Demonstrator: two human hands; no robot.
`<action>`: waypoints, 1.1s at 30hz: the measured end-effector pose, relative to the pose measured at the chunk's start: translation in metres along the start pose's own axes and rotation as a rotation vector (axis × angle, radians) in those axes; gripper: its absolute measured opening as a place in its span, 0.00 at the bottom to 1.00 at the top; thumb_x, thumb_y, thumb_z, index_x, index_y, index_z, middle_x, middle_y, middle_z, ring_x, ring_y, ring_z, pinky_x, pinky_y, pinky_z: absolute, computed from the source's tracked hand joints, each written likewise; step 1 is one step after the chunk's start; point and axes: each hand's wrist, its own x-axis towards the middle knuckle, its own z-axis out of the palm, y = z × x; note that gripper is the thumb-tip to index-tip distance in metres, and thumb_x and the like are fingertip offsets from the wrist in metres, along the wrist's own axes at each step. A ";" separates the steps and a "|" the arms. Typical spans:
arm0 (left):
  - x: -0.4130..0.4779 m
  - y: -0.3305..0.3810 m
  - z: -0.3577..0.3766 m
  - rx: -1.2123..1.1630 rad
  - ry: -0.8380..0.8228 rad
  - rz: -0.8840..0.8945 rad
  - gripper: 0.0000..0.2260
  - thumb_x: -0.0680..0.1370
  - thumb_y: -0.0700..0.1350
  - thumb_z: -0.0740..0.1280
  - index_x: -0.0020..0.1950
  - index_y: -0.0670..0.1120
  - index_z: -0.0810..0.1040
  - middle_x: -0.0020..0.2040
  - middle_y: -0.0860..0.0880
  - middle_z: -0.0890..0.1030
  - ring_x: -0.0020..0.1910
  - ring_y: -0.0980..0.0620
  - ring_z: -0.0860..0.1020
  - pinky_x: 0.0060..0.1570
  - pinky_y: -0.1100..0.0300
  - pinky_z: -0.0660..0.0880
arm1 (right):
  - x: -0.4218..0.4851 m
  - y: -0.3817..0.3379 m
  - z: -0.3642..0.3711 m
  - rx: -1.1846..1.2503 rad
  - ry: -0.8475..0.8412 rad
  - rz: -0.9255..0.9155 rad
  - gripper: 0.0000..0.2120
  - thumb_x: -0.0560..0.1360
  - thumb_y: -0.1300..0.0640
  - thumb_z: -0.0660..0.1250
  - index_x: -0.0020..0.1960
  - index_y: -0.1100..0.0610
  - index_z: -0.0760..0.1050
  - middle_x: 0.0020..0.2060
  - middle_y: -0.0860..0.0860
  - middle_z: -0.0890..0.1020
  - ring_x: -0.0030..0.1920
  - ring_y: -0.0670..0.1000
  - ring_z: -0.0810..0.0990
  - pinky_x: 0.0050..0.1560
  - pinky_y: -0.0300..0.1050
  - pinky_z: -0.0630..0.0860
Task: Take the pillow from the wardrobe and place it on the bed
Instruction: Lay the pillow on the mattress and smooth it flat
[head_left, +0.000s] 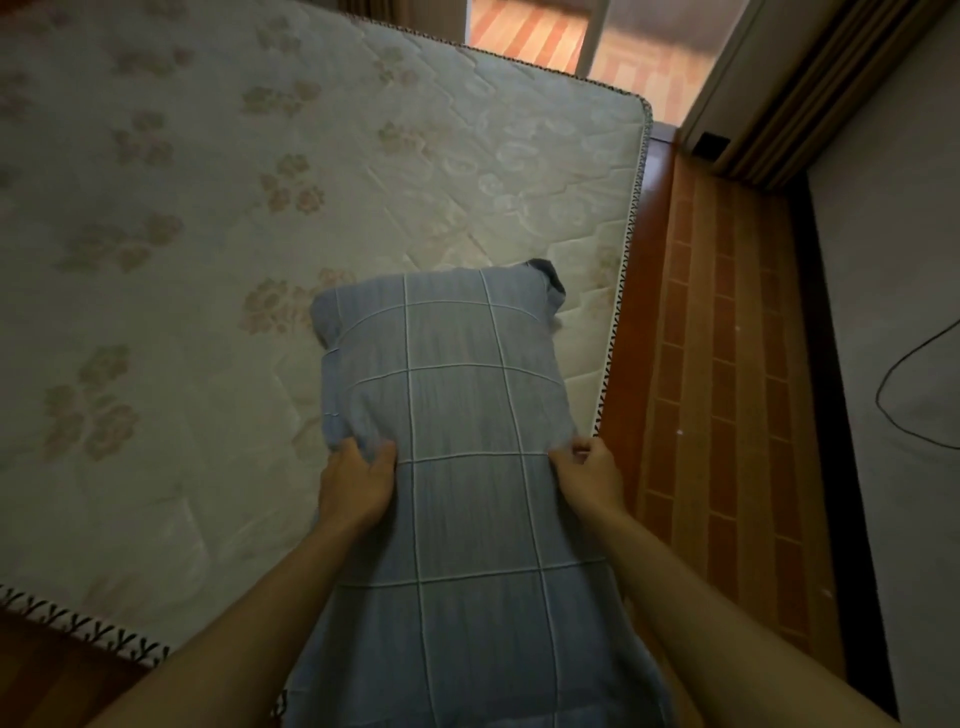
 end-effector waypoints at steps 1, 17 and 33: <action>-0.005 0.003 0.000 -0.002 -0.006 0.009 0.32 0.80 0.59 0.58 0.77 0.41 0.57 0.75 0.37 0.66 0.71 0.36 0.67 0.70 0.46 0.64 | -0.003 -0.001 -0.005 -0.016 -0.026 -0.011 0.18 0.78 0.51 0.66 0.65 0.58 0.71 0.61 0.56 0.78 0.58 0.56 0.77 0.60 0.54 0.75; -0.208 0.115 0.056 -0.021 0.283 0.030 0.31 0.80 0.58 0.60 0.77 0.41 0.60 0.76 0.38 0.64 0.74 0.38 0.64 0.72 0.44 0.61 | -0.051 0.013 -0.212 0.053 -0.244 -0.307 0.23 0.76 0.46 0.67 0.67 0.55 0.71 0.64 0.55 0.77 0.61 0.55 0.77 0.60 0.52 0.76; -0.244 0.192 0.136 -0.220 0.396 0.116 0.27 0.79 0.59 0.61 0.72 0.45 0.68 0.71 0.42 0.73 0.68 0.42 0.72 0.65 0.45 0.71 | -0.009 -0.013 -0.333 0.191 -0.260 -0.482 0.13 0.80 0.51 0.62 0.61 0.53 0.77 0.54 0.52 0.81 0.52 0.50 0.79 0.50 0.48 0.75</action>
